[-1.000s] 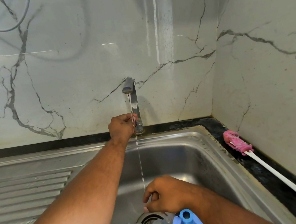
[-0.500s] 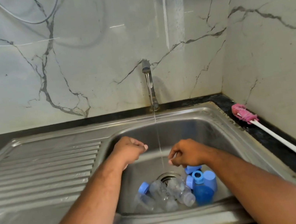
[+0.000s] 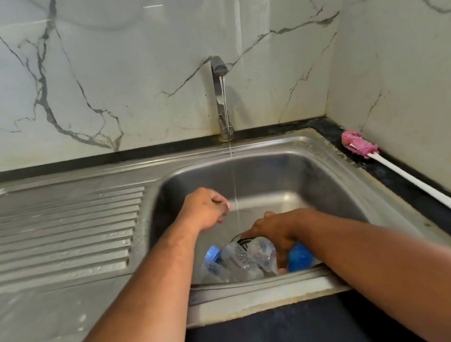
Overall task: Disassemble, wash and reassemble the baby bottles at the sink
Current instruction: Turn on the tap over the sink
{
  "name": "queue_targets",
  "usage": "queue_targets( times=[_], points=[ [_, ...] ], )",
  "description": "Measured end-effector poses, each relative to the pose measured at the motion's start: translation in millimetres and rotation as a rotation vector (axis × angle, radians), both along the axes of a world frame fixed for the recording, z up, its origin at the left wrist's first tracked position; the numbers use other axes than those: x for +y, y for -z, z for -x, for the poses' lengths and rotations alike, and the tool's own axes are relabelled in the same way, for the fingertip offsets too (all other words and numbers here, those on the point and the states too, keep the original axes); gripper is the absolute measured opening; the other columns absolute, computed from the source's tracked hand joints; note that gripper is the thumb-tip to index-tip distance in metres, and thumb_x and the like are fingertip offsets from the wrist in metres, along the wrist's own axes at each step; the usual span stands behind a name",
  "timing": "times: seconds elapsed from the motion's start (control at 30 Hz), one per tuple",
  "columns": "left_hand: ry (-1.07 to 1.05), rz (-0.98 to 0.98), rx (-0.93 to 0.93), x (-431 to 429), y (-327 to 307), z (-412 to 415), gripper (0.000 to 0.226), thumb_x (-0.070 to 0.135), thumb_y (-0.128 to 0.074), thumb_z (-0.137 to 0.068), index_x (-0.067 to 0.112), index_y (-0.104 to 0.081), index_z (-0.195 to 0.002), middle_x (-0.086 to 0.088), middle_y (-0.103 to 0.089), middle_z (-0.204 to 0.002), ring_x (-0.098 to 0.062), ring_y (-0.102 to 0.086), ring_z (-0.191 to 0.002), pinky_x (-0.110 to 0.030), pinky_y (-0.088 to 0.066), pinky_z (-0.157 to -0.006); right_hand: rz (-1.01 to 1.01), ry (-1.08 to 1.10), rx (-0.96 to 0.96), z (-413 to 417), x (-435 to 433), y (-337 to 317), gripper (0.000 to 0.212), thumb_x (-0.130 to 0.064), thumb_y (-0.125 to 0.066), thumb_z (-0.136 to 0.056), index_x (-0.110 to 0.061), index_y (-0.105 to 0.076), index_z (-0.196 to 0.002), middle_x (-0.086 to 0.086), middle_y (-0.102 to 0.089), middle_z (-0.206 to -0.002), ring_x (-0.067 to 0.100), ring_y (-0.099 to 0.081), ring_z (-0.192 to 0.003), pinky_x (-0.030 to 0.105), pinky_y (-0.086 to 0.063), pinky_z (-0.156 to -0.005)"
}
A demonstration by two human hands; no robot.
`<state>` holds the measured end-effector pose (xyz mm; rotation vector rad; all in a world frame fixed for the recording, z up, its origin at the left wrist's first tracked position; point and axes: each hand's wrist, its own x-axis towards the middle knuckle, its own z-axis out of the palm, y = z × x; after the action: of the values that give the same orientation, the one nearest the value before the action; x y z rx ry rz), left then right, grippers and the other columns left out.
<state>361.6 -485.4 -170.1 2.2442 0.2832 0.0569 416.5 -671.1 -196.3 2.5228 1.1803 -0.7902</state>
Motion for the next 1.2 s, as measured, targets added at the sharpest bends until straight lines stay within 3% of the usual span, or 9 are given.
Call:
queue_targets(
  times=[0.13, 0.23, 0.37, 0.5, 0.57, 0.7, 0.83, 1.03, 1.2],
  points=[
    [-0.011, 0.042, -0.002, -0.1, 0.6, -3.5, 0.004, 0.019, -0.074, -0.091, 0.020, -0.075, -0.088, -0.005, -0.078, -0.088, -0.016, -0.076, -0.082, -0.036, -0.060, -0.090, 0.061, 0.055, -0.001, -4.6, 4.0, 9.3, 0.089, -0.026, -0.089, -0.073, -0.035, -0.042, -0.149, 0.001, -0.057, -0.138, 0.027, -0.050, -0.127, 0.045, -0.045, -0.098],
    [-0.014, 0.045, 0.005, -0.7, 2.1, -3.3, 0.002, 0.021, -0.074, -0.091, 0.019, -0.075, -0.091, -0.004, -0.078, -0.090, -0.015, -0.076, -0.082, -0.037, -0.059, -0.091, -0.011, 0.112, 0.032, -10.2, 0.7, 9.9, 0.094, -0.032, -0.093, -0.066, -0.033, -0.044, -0.146, 0.000, -0.059, -0.136, 0.026, -0.055, -0.125, 0.046, -0.050, -0.102],
    [-0.004, 0.036, 0.029, 0.4, 4.9, -6.3, 0.029, 0.031, -0.078, -0.088, 0.013, -0.073, -0.111, -0.006, -0.076, -0.102, -0.019, -0.075, -0.090, -0.034, -0.057, -0.093, -0.338, 0.170, -0.048, -20.7, -7.7, -2.5, 0.105, -0.037, -0.095, -0.061, -0.028, -0.040, -0.149, -0.005, -0.052, -0.142, 0.021, -0.052, -0.129, 0.030, -0.043, -0.101],
    [0.064, 0.133, 0.133, -1.3, 2.8, -4.7, 0.066, 0.057, -0.077, -0.080, 0.022, -0.059, -0.133, 0.001, -0.069, -0.120, -0.017, -0.069, -0.104, -0.033, -0.053, -0.084, -0.825, 0.280, -0.017, -23.9, -17.2, -18.7, 0.100, -0.032, -0.095, -0.056, -0.047, -0.039, -0.137, -0.016, -0.052, -0.137, 0.009, -0.054, -0.122, 0.031, -0.049, -0.101],
    [0.108, 0.262, 0.165, -5.5, -1.2, -1.2, 0.064, 0.064, -0.072, -0.081, 0.025, -0.059, -0.131, 0.004, -0.073, -0.115, -0.014, -0.070, -0.103, -0.036, -0.054, -0.087, -0.966, 0.306, -0.012, -20.3, -19.1, -25.9, 0.099, -0.028, -0.094, -0.060, -0.054, -0.034, -0.134, -0.016, -0.050, -0.137, 0.006, -0.052, -0.122, 0.032, -0.050, -0.100],
    [0.123, 0.428, 0.016, -12.9, -7.1, -0.9, 0.041, 0.049, -0.074, -0.087, 0.025, -0.067, -0.120, 0.005, -0.077, -0.108, -0.012, -0.071, -0.105, -0.044, -0.055, -0.100, -1.055, 0.263, -0.094, -18.0, -13.1, -34.1, 0.111, -0.022, -0.093, -0.066, -0.054, -0.021, -0.145, -0.012, -0.044, -0.148, 0.006, -0.048, -0.130, 0.035, -0.049, -0.106],
    [0.027, 0.333, -0.112, -7.0, -1.4, -6.2, 0.038, 0.039, -0.083, -0.081, 0.023, -0.068, -0.112, 0.002, -0.076, -0.105, -0.014, -0.071, -0.100, -0.037, -0.057, -0.094, -0.988, 0.260, -0.094, -18.8, -11.2, -38.6, 0.130, -0.026, -0.090, -0.073, -0.057, 0.007, -0.154, -0.015, -0.036, -0.157, 0.007, -0.043, -0.134, 0.032, -0.043, -0.110],
    [-0.130, 0.164, -0.123, -2.4, 14.4, -16.2, 0.047, 0.044, -0.086, -0.076, 0.024, -0.067, -0.114, 0.005, -0.070, -0.108, -0.011, -0.067, -0.098, -0.032, -0.056, -0.088, -0.477, 0.330, 0.102, -22.0, -35.2, -38.9, 0.093, -0.042, -0.081, -0.084, -0.038, -0.025, -0.158, -0.004, -0.060, -0.136, 0.012, -0.060, -0.114, 0.031, -0.049, -0.101],
    [-0.166, 0.042, -0.172, -27.9, -6.6, -40.4, 0.046, 0.039, -0.083, -0.080, 0.022, -0.066, -0.119, 0.004, -0.069, -0.109, -0.013, -0.064, -0.096, -0.024, -0.049, -0.074, -0.276, 0.453, 0.251, -26.3, -43.4, -30.5, 0.090, -0.051, -0.081, -0.081, -0.036, -0.032, -0.156, 0.009, -0.071, -0.118, 0.022, -0.069, -0.110, 0.040, -0.058, -0.095]
  ],
)
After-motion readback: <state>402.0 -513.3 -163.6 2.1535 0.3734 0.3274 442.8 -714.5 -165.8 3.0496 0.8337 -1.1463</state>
